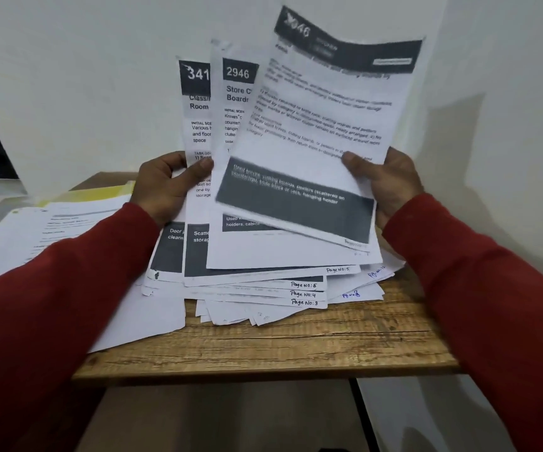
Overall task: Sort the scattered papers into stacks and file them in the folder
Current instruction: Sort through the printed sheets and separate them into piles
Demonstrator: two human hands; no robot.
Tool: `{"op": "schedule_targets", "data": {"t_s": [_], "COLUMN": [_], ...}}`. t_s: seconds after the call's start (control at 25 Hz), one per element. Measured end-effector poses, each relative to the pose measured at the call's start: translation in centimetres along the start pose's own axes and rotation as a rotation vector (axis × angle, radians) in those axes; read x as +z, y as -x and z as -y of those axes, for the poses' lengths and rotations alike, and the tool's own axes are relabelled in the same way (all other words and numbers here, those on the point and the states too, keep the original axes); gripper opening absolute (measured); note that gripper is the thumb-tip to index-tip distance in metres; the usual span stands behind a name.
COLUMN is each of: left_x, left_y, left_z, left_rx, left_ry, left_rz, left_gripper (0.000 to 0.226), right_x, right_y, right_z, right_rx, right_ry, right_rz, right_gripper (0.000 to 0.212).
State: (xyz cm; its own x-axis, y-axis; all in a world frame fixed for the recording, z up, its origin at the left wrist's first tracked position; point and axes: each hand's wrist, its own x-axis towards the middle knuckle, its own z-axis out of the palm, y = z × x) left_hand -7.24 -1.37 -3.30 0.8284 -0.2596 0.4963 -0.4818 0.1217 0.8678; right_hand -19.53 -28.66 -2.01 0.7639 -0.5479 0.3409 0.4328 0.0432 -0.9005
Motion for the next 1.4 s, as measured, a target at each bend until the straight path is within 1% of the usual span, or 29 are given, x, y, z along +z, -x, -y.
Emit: {"op": "schedule_targets", "data": {"t_s": [0.04, 0.12, 0.24, 0.32, 0.44, 0.6, 0.76, 0.96, 1.2, 1.4], "left_x": [0.0, -0.1, -0.4, -0.4, -0.4, -0.3, -0.4, -0.3, -0.2, -0.3], "left_y": [0.0, -0.2, -0.3, -0.3, -0.2, 0.0, -0.1, -0.1, 0.0, -0.1], "left_z": [0.0, 0.1, 0.3, 0.4, 0.3, 0.2, 0.5, 0.5, 0.3, 0.4], "left_rx": [-0.001, -0.003, 0.001, 0.001, 0.007, 0.028, 0.029, 0.043, 0.048, 0.040], "left_ry": [0.002, 0.000, -0.005, 0.000, 0.012, 0.032, 0.054, 0.053, 0.048, 0.061], "left_rz": [0.003, 0.006, 0.003, 0.013, 0.030, 0.084, 0.121, 0.140, 0.150, 0.155], "left_gripper": [0.023, 0.028, 0.017, 0.019, 0.022, 0.017, 0.021, 0.023, 0.024, 0.025], "right_x": [-0.1, -0.7, -1.6, -1.9, -1.5, -1.3, -1.2, -1.4, -1.5, -1.4], "right_y": [-0.1, -0.7, -1.5, -1.8, -1.7, -1.5, -1.4, -1.7, -1.9, -2.0], "right_z": [0.0, 0.1, 0.6, 0.8, 0.8, 0.8, 0.7, 0.3, 0.2, 0.2], "right_rx": [-0.019, -0.066, -0.087, -0.092, -0.091, -0.074, -0.060, -0.047, -0.026, -0.045], "right_ry": [0.043, 0.033, -0.128, -0.189, -0.209, -0.199, -0.219, -0.241, -0.281, -0.285], "right_rz": [-0.015, -0.133, -0.288, -0.334, -0.329, -0.304, -0.270, -0.261, -0.245, -0.247], "right_gripper": [0.024, 0.020, 0.030, 0.035, 0.039, 0.037, 0.034, 0.033, 0.028, 0.025]}}
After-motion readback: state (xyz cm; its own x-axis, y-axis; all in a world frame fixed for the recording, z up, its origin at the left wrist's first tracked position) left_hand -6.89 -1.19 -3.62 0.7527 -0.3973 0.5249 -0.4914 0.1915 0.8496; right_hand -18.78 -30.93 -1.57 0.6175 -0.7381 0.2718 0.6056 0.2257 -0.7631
